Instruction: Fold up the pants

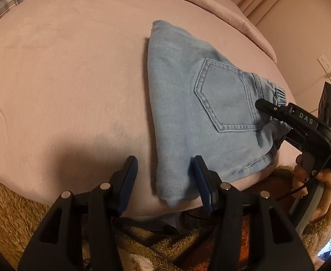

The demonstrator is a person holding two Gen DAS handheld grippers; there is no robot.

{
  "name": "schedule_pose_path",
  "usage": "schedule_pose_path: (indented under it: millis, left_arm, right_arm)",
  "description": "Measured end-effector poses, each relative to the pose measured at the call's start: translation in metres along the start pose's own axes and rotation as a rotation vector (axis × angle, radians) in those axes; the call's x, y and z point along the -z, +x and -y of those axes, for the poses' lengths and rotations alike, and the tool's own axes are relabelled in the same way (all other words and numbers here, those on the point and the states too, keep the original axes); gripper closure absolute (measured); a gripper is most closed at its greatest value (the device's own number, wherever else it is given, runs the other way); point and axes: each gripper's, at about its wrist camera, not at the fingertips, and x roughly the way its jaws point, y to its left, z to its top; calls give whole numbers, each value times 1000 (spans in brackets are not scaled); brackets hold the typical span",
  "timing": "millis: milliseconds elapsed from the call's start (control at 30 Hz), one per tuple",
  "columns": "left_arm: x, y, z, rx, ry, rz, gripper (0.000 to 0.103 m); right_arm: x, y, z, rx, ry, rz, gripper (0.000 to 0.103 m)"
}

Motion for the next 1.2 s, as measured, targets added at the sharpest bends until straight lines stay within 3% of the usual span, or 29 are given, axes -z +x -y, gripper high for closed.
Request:
schedule_pose_path:
  millis: [167,300,467,633,700,767,833,867,900,1067,1200]
  left_arm:
    - [-1,2,2,1,-6,-2,51]
    - [-9,5,4,11,-16,-4,51]
    - [-9,4,4,18,-24,-11,51]
    - [-10,-2,-5,56,-70,-20,48]
    - [-13,-9,-7,77,-92,-12,45]
    - [-17,-18,-6,81,-80,14,35]
    - [-23,-27,-2,58,-48,61,20]
    - [-27,-29,2,43,-20,88,19]
    - [-29,-29,4,32,-4,96,19]
    - [-40,-7,11,12,25,64,19]
    - [-47,14,8,44,5,13,20]
  right_arm:
    - [7,-7,1,21,-13,9,59]
    - [15,-15,1,86,-26,28,50]
    - [20,-19,7,85,-18,22,49]
    - [26,-22,16,51,21,-17,46]
    - [27,-26,22,43,45,-29,37]
    - [26,-38,26,0,59,-17,32]
    - [23,-50,29,-51,62,6,21]
    - [20,-56,31,-74,59,22,12]
    - [18,-59,33,-91,57,36,10]
    - [6,-48,47,-212,112,-15,10]
    - [7,-21,41,-208,93,-109,10]
